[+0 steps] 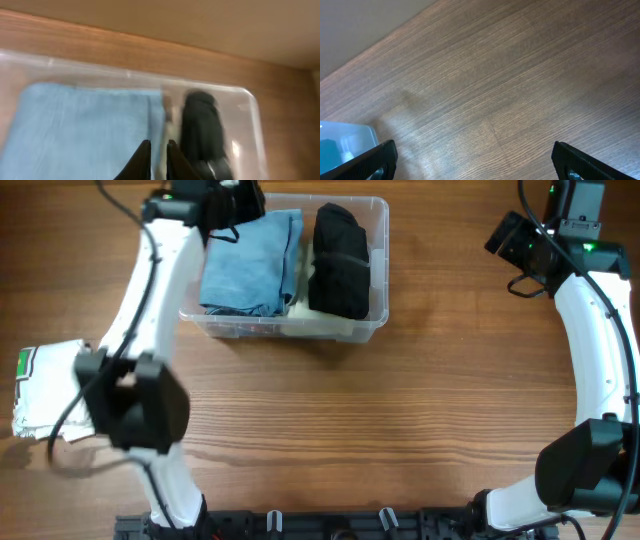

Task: Pack container
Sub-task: 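Push the denim item's edge down into the bin with the left gripper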

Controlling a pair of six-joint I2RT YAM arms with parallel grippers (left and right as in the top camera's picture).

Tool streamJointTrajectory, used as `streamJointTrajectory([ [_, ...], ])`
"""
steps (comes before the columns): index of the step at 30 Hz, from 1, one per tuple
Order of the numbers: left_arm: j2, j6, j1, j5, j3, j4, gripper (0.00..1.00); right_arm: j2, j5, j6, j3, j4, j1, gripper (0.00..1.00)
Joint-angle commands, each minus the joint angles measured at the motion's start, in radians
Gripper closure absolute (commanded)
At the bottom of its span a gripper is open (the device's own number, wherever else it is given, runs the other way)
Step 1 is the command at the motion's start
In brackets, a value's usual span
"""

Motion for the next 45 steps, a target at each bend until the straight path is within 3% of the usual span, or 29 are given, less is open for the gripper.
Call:
streamJointTrajectory([
  [1,-0.156,0.067,-0.007,-0.005,0.007,-0.188,0.89,0.011,-0.005,0.011,-0.003,0.001,0.003,0.0],
  [6,-0.175,0.067,-0.007,-0.005,0.007,-0.52,0.92,0.011,-0.005,0.011,-0.003,0.001,0.002,0.0],
  [12,-0.128,0.07,-0.008,-0.005,0.006,-0.677,0.96,0.011,-0.005,0.011,-0.003,0.002,0.002,0.0],
  [26,0.037,0.069,-0.035,-0.004,0.006,-0.707,0.96,0.011,-0.005,0.011,-0.003,0.001,0.002,0.0],
  [45,0.119,0.069,-0.039,-0.005,-0.006,-0.707,0.96,0.011,-0.005,0.011,-0.003,0.001,0.002,0.0],
])
